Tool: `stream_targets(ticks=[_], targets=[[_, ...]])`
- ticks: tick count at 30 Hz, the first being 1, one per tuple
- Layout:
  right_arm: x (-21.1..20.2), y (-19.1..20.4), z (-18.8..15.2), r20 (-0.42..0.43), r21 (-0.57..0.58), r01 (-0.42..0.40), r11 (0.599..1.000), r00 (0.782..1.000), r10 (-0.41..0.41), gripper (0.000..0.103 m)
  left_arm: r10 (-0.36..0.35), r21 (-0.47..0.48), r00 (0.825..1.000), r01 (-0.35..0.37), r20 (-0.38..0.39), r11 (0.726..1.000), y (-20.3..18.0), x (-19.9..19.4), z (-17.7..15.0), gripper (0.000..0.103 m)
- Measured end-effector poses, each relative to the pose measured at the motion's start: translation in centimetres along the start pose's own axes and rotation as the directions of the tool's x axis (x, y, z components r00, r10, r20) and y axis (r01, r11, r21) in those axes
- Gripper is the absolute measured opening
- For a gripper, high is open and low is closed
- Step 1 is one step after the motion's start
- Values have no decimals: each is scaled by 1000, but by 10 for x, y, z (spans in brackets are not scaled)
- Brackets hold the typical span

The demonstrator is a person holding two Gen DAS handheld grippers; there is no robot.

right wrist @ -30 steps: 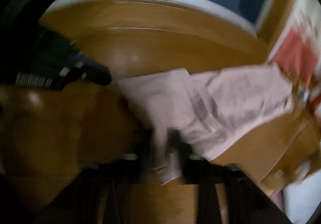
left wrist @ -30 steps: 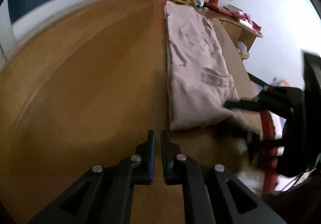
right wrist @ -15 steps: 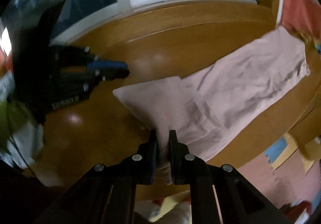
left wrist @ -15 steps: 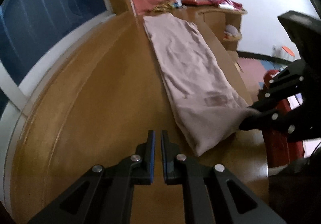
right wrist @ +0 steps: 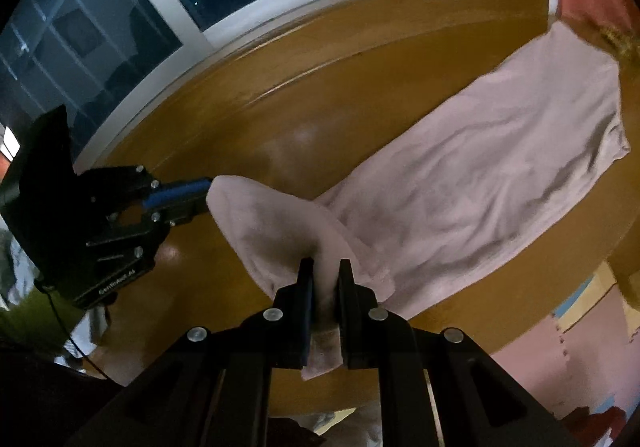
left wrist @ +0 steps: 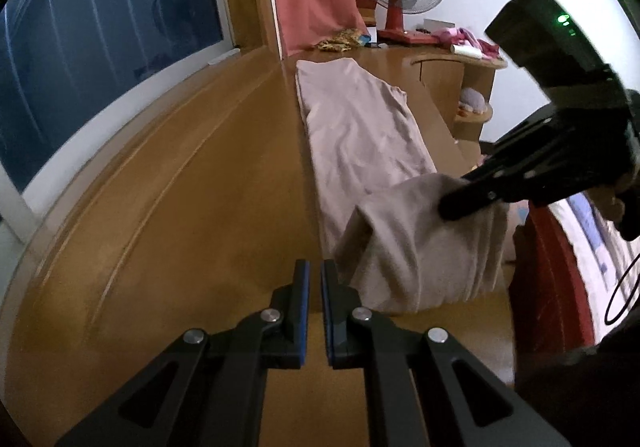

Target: Fold clothes

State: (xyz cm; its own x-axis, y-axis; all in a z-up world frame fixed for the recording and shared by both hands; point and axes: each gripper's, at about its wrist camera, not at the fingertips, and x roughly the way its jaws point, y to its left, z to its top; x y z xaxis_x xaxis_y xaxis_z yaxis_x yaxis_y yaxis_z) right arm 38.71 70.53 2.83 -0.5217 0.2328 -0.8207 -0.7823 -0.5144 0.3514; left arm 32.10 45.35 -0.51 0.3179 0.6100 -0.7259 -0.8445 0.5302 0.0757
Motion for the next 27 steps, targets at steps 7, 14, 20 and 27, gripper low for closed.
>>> stream_targets(ticks=[7, 14, 20, 27], targets=[[28, -34, 10, -49, 76, -24, 997, 998, 28, 14, -37, -2, 999, 36, -28, 999, -9, 34, 18, 5], [34, -24, 6, 28, 97, 147, 984, 988, -150, 26, -107, 34, 994, 107, -12, 994, -23, 44, 29, 5], [-2, 30, -23, 181, 64, 118, 991, 975, -128, 26, -142, 40, 989, 144, -47, 989, -29, 71, 31, 5], [31, 23, -48, 115, 159, 79, 984, 989, -98, 21, -143, 36, 986, 146, -83, 989, -24, 91, 23, 9]])
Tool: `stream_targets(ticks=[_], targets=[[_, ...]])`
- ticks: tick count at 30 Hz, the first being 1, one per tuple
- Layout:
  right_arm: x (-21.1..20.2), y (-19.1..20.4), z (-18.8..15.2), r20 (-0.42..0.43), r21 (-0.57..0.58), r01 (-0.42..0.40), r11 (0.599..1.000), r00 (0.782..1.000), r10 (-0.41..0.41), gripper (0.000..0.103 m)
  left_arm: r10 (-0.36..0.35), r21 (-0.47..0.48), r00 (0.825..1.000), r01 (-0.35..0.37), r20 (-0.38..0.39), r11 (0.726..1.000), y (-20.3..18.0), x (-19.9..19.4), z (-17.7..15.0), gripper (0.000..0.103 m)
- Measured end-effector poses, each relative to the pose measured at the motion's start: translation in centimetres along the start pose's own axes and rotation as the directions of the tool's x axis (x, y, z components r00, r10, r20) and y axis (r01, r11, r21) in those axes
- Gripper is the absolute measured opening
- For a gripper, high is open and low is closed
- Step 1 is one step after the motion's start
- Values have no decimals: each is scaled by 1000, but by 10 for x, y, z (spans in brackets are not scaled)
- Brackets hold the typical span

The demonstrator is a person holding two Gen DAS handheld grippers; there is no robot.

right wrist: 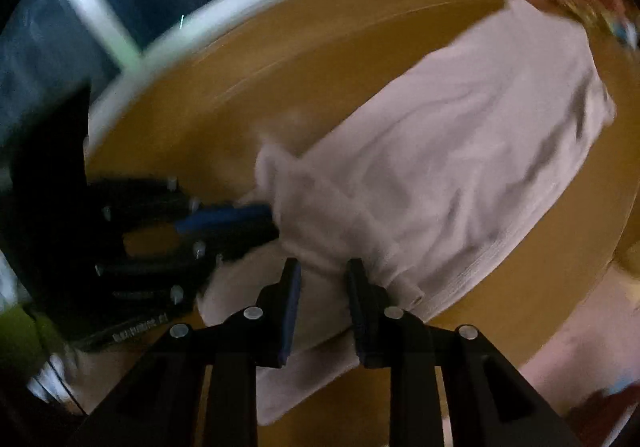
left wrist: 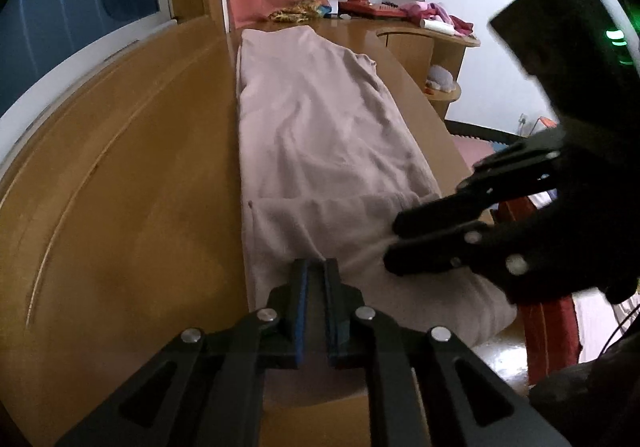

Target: Fold clothes

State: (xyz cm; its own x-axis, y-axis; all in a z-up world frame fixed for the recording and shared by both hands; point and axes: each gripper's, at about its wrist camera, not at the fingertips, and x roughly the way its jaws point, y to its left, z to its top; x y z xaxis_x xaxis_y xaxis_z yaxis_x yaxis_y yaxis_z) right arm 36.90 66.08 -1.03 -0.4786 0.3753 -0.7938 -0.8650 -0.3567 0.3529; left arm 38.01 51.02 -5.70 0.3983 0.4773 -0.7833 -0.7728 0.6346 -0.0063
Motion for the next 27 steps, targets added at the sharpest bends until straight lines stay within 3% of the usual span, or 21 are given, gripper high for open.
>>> stream_targets(ticks=[2, 8, 10, 12, 15, 19, 21, 23, 27], targets=[[-6, -5, -4, 23, 57, -3, 998, 1000, 2, 18, 18, 3, 1000, -18, -3, 1000, 3, -4, -1, 10], [-28, 10, -20, 68, 92, 66, 994, 995, -73, 21, 81, -37, 997, -80, 11, 996, 15, -28, -10, 13], [-37, 23, -25, 90, 94, 19, 995, 996, -28, 21, 96, -41, 995, -95, 28, 995, 17, -39, -14, 13], [-39, 32, -27, 89, 74, 16, 997, 996, -23, 22, 73, -53, 996, -71, 45, 996, 17, -50, -21, 13], [-18, 43, -37, 23, 33, 133, 991, 991, -134, 23, 26, -65, 1000, -26, 4, 998, 19, -54, -27, 13], [-53, 53, -56, 109, 128, 114, 985, 986, -129, 23, 28, 11, 998, -27, -48, 1000, 17, -76, -32, 13], [-74, 70, -74, 157, 131, 103, 986, 980, -124, 29, 31, 44, 997, -28, -69, 999, 17, -85, -34, 13], [-84, 84, -90, 157, 120, 109, 987, 979, -127, 36, 14, 54, 996, -9, -92, 998, 16, -86, -36, 13], [-103, 96, -122, 162, 104, 121, 987, 977, -137, 36, -26, 63, 995, 32, -98, 998, 7, -72, -42, 13]])
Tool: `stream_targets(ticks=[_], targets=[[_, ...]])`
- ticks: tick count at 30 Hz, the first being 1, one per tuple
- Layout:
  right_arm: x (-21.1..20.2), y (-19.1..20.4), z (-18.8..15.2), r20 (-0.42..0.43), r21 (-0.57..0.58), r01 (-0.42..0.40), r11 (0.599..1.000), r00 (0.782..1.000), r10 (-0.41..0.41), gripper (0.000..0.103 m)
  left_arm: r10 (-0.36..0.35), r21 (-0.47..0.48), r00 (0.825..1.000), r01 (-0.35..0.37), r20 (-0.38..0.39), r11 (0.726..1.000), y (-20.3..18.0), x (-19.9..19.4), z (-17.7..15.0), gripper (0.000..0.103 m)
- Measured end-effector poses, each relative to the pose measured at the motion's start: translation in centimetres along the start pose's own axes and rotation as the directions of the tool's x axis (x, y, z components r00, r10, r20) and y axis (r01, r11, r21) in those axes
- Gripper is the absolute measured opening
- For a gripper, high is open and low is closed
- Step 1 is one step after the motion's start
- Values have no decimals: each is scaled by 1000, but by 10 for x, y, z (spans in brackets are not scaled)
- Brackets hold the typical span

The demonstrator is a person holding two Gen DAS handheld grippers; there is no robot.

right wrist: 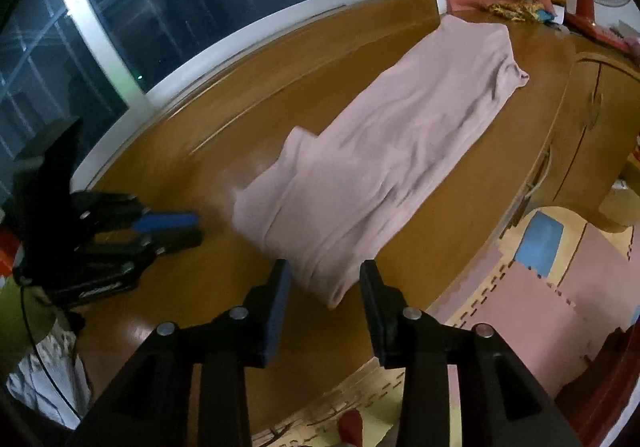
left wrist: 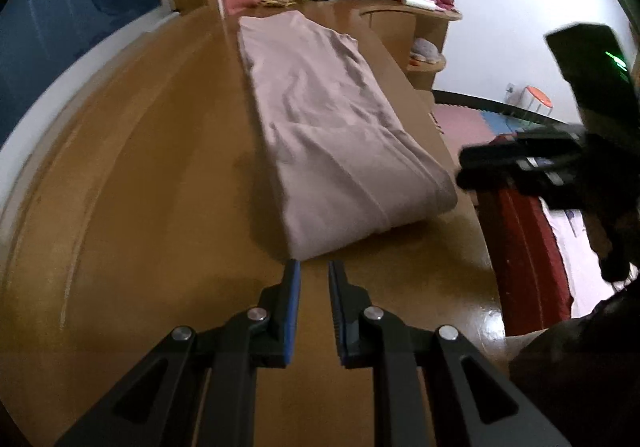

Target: Fold clothes

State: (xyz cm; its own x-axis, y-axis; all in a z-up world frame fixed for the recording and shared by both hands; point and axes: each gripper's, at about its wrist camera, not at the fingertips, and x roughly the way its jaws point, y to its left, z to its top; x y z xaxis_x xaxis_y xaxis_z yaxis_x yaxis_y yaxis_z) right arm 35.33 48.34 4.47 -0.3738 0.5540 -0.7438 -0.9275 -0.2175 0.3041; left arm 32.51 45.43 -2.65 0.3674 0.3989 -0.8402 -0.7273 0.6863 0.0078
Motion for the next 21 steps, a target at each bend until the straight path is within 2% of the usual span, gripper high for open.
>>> stream_targets(ticks=[2, 5, 7, 10, 14, 16, 21], targets=[[17, 7, -6, 1, -21, 37, 999, 999, -37, 36, -8, -20, 1000, 8, 15, 1000, 0, 8, -2, 13], [35, 0, -4, -14, 3, 49, 999, 999, -48, 36, 20, -62, 999, -17, 50, 998, 2, 19, -5, 13], [44, -5, 0, -16, 28, 58, 998, 998, -58, 36, 12, -95, 998, -6, 63, 995, 4, 24, -9, 13], [37, -2, -1, 9, 53, 115, 992, 993, -115, 34, -4, -133, 998, 13, 64, 991, 7, 31, -15, 13], [23, 13, -4, 66, -20, 131, 991, 989, -129, 34, -8, -122, 997, 18, 77, 992, 3, 33, -22, 13], [33, 15, -2, 46, -42, 112, 993, 993, -110, 31, -9, -119, 997, 19, 83, 993, 1, 33, -23, 13], [64, 8, 4, 10, -9, 102, 995, 995, -102, 22, -22, -133, 995, 35, 99, 991, 1, 35, -21, 13]])
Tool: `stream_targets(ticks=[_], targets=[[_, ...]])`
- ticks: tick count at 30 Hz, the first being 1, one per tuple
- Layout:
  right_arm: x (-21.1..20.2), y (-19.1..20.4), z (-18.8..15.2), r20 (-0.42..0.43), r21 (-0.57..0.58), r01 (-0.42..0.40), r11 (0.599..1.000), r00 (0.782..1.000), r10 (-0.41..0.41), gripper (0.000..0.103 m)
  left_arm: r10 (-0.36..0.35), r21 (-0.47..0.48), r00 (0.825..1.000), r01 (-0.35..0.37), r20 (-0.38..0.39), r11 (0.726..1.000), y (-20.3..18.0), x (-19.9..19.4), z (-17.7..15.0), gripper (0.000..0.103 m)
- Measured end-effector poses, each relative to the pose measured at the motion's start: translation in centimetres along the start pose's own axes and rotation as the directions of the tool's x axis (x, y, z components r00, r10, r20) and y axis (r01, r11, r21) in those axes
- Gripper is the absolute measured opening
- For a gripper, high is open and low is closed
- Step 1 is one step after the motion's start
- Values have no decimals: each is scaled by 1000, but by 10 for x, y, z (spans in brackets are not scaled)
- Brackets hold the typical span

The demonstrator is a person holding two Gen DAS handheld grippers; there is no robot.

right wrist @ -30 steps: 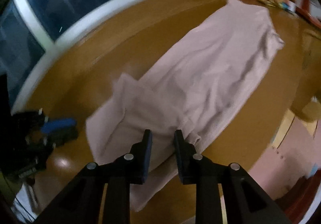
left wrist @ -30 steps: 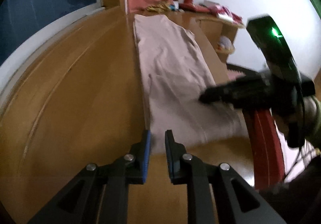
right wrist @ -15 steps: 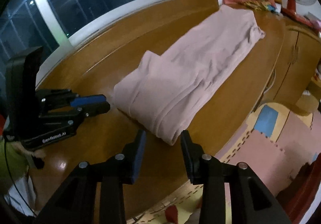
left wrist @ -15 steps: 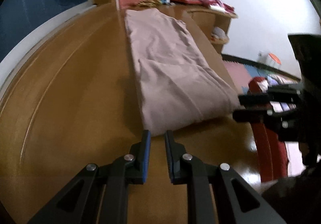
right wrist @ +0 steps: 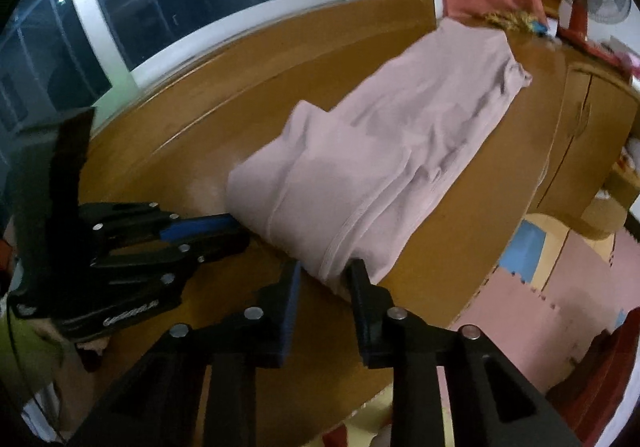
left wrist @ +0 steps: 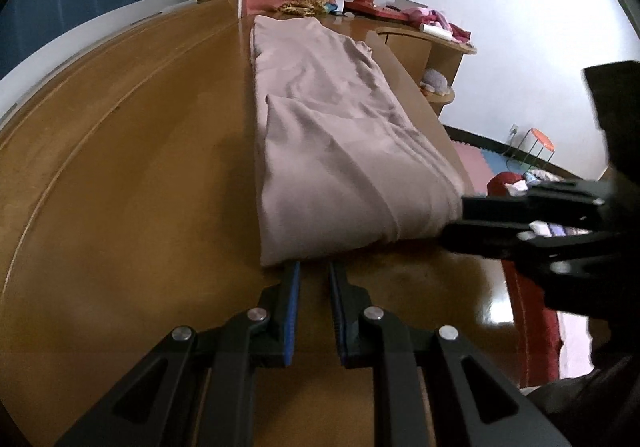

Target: Fold clothes

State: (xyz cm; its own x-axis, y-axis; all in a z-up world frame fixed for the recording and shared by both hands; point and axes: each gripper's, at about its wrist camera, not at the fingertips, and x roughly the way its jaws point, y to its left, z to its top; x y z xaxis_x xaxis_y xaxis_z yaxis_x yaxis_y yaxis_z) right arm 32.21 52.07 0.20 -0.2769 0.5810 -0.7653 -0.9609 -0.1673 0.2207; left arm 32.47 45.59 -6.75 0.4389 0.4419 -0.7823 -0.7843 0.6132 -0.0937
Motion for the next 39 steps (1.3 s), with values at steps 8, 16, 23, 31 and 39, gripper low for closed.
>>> stream_targets(ticks=[8, 16, 23, 31, 39], targets=[[-3, -3, 4, 2, -32, 4, 999, 1000, -4, 6, 4, 38, 1000, -4, 10, 999, -5, 1, 7, 0], [-27, -4, 2, -7, -144, 47, 988, 999, -49, 5, 73, 107, 997, -73, 7, 992, -5, -17, 10, 0], [-23, -17, -11, -21, -134, 67, 989, 997, -70, 4, 131, 29, 991, -130, -40, 991, 15, -23, -6, 0], [-29, -17, -2, 4, -53, 12, 999, 1000, -11, 19, -44, 0, 999, 44, 28, 999, 11, -37, 12, 24], [-13, -28, 0, -20, 30, -32, 999, 999, 33, 22, -107, -3, 994, 107, -4, 994, 9, -11, 17, 35]])
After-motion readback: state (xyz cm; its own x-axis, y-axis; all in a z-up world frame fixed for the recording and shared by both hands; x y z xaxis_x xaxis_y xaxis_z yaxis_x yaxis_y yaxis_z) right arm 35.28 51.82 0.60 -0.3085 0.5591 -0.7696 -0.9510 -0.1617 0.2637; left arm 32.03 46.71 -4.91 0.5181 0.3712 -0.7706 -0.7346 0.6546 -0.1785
